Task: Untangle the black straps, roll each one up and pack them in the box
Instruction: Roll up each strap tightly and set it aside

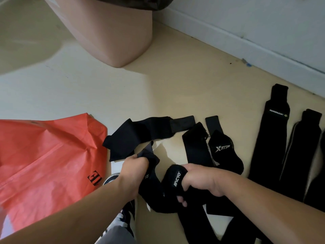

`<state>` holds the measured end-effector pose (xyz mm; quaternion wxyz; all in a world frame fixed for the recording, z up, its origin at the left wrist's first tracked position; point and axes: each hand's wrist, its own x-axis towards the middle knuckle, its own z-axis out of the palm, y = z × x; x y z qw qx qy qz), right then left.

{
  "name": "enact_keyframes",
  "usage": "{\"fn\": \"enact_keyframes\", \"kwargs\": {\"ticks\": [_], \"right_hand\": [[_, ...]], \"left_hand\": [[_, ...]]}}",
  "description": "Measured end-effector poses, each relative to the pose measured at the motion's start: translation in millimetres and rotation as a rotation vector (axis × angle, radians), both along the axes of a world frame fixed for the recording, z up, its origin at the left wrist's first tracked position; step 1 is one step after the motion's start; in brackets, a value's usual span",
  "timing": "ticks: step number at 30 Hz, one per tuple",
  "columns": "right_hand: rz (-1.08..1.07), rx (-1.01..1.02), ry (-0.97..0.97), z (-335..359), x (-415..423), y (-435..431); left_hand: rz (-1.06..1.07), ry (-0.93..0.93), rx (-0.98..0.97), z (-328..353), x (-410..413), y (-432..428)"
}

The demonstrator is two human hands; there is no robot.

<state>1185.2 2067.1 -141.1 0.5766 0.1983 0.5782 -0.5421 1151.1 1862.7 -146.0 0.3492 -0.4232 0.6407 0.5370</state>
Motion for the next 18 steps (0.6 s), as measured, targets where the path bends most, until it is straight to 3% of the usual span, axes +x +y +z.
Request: {"fn": "enact_keyframes", "kwargs": {"ticks": [2,5,12,15,18], "right_hand": [[-0.149,-0.007,-0.068,-0.8,-2.2,4.4],[-0.381,0.023,-0.023,-3.0,-7.2,9.4],[-0.408,0.247,0.213,-22.3,-2.6,9.2],[-0.362,0.325,0.316,-26.4,0.8,9.0],[-0.336,0.441,0.51,-22.6,-2.1,10.9]], "left_hand": [[0.02,-0.041,0.053,4.7,-1.2,1.1],[0.003,-0.061,0.083,5.6,-1.5,5.0],[-0.2,0.046,0.227,13.2,1.3,17.5],[-0.32,0.059,0.091,6.3,0.0,21.2],[-0.639,0.213,-0.235,-4.3,-10.4,19.3]]}}
